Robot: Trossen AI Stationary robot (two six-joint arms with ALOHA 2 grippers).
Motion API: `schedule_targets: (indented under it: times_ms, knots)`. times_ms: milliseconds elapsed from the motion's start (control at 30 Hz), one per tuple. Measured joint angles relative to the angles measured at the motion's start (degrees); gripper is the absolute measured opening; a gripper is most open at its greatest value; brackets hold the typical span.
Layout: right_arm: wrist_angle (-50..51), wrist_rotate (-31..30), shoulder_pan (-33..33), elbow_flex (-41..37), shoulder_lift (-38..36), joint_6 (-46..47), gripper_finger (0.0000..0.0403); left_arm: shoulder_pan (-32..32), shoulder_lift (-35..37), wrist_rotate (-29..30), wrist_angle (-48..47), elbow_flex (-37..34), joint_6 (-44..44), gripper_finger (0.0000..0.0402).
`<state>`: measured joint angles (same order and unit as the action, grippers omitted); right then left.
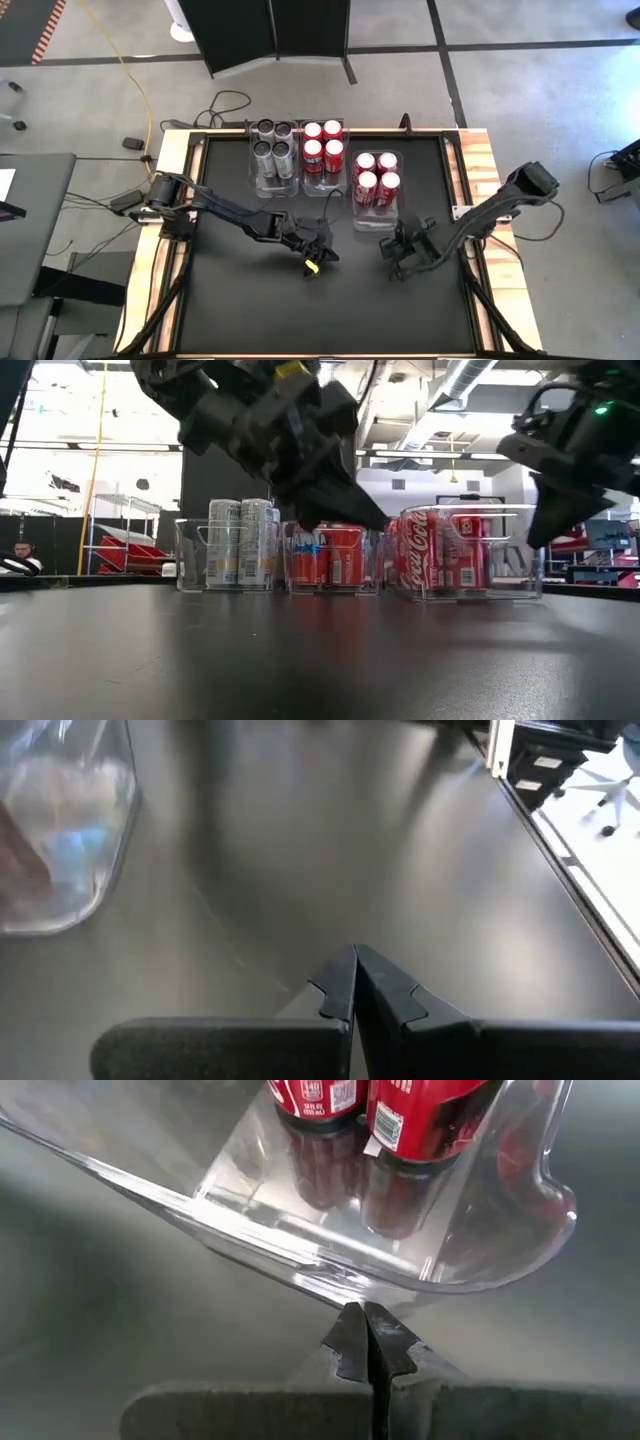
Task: Sort soda cans
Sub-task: Move the bottom transparent bin to the right side of the top left transparent bin
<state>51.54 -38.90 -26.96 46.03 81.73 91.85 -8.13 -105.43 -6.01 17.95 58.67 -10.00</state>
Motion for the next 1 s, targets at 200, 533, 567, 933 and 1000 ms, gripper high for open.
schedule_targets:
  times_ms: [200,533,567,933,1000]
  knots:
    - [-7.86,0.62,8.46,-3.82,-3.92,-13.96,0.0000,0.06,6.78,4.64,-7.61,0.09,3.24,0.0000]
    - [-17.18,5.82,23.94,-7.47,-6.18,-34.74,0.0000,0.06,17.09,11.72,-18.24,0.07,4.25,0.0000]
    - [-18.26,6.71,25.40,-7.57,-6.17,-37.03,0.0000,0.06,17.76,12.08,-18.62,0.09,3.59,0.0000]
    - [-22.07,11.26,35.84,-7.62,-5.73,-48.90,0.0000,-0.53,19.24,12.51,-25.83,0.09,-1.18,0.0000]
    - [-22.64,12.65,36.61,-7.62,-5.73,-50.20,0.0000,-0.58,19.24,12.49,-26.42,0.07,-1.20,0.0000]
